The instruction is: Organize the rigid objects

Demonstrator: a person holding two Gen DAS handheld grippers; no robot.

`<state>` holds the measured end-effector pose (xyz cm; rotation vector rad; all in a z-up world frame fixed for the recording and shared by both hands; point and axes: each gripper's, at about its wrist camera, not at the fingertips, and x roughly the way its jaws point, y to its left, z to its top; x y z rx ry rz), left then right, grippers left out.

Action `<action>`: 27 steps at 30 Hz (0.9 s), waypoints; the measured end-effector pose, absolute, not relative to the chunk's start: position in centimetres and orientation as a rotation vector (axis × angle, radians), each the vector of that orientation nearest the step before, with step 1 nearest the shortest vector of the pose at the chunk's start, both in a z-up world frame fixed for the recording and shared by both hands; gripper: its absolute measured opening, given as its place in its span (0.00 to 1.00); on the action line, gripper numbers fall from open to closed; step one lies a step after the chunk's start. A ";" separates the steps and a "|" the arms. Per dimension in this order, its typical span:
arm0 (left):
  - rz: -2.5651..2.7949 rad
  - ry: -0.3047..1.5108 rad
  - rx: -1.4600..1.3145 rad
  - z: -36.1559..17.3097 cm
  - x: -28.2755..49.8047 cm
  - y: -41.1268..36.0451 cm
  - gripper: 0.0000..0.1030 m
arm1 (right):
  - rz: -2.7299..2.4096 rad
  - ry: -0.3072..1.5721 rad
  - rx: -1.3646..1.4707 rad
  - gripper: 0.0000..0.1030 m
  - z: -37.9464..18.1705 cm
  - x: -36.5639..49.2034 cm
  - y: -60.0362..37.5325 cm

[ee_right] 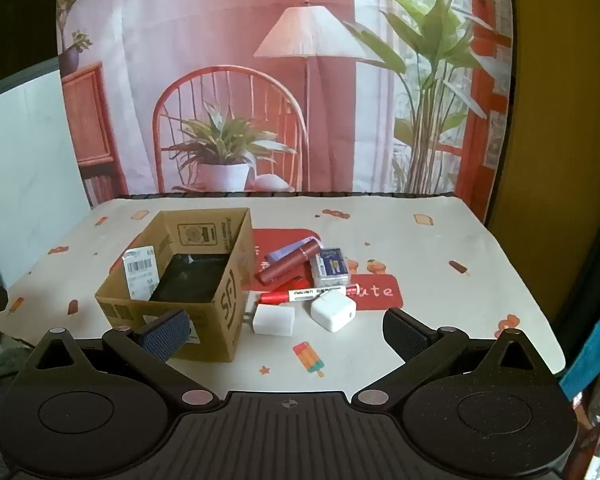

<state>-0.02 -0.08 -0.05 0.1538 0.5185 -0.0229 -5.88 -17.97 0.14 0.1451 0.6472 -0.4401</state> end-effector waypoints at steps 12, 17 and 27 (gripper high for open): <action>-0.035 0.524 0.136 0.0 0.0 -0.2 1.00 | -0.435 0.645 0.157 1.00 0.4 -5.8 -18.1; -0.039 0.525 0.146 0.0 0.0 -0.1 1.00 | -0.434 0.648 0.154 1.00 -0.2 -6.1 -18.0; -0.044 0.533 0.151 -0.1 0.1 -0.1 1.00 | -0.439 0.658 0.155 1.00 -0.2 -5.8 -18.1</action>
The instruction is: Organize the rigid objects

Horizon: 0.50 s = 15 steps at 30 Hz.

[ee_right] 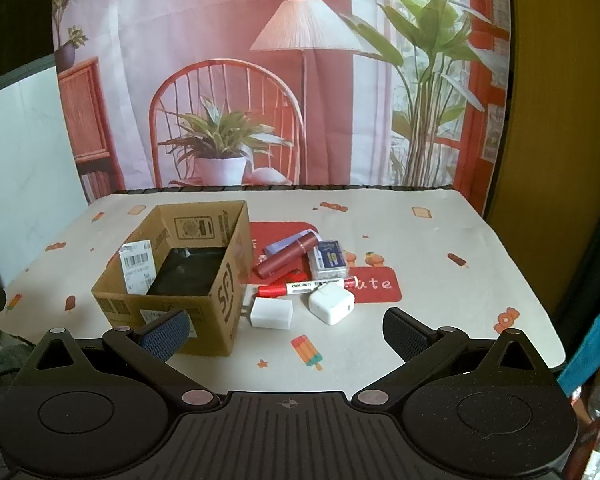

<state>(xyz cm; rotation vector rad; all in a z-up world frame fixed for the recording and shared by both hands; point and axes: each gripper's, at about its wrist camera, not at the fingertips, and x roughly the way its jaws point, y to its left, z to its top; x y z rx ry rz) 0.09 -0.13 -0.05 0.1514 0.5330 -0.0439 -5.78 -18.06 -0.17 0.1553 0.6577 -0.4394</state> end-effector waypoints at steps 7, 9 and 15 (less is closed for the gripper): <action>-0.047 0.545 0.149 -0.1 0.3 -0.1 1.00 | -0.439 0.661 0.156 1.00 -0.2 -5.7 -18.1; -0.048 0.547 0.149 -0.2 0.3 -0.1 1.00 | -0.439 0.661 0.156 1.00 -0.2 -5.7 -18.1; -0.048 0.549 0.150 -0.1 0.3 -0.2 1.00 | -0.441 0.664 0.156 1.00 -0.2 -5.7 -18.1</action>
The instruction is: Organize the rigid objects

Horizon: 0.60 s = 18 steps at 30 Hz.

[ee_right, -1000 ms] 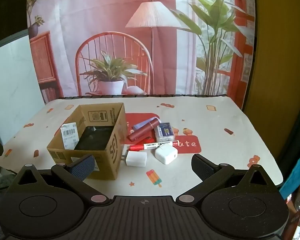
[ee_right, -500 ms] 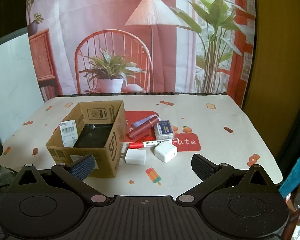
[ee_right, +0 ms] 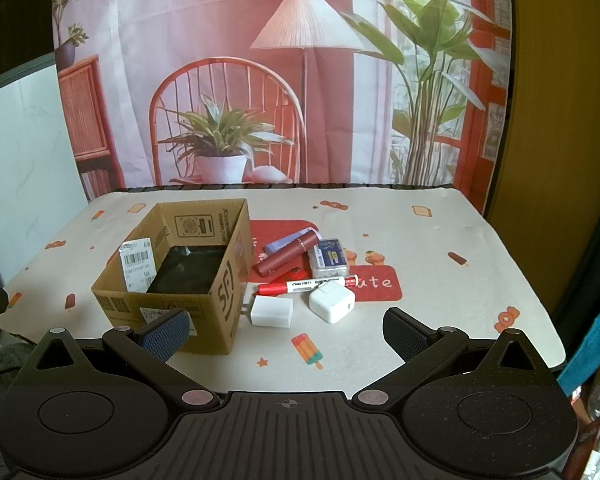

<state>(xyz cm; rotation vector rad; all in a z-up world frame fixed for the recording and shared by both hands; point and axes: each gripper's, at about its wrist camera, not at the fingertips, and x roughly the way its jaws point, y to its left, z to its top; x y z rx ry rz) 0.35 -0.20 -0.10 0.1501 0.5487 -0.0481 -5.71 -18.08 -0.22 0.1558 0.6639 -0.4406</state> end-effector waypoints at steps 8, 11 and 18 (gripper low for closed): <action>-0.046 0.548 0.154 -0.2 0.3 -0.3 1.00 | -0.440 0.665 0.155 1.00 -0.3 -5.7 -18.1; -0.046 0.548 0.156 -0.2 0.3 -0.3 1.00 | -0.441 0.666 0.155 1.00 -0.3 -5.7 -18.1; -0.047 0.549 0.155 -0.2 0.3 -0.3 1.00 | -0.442 0.669 0.155 1.00 -0.3 -5.7 -18.1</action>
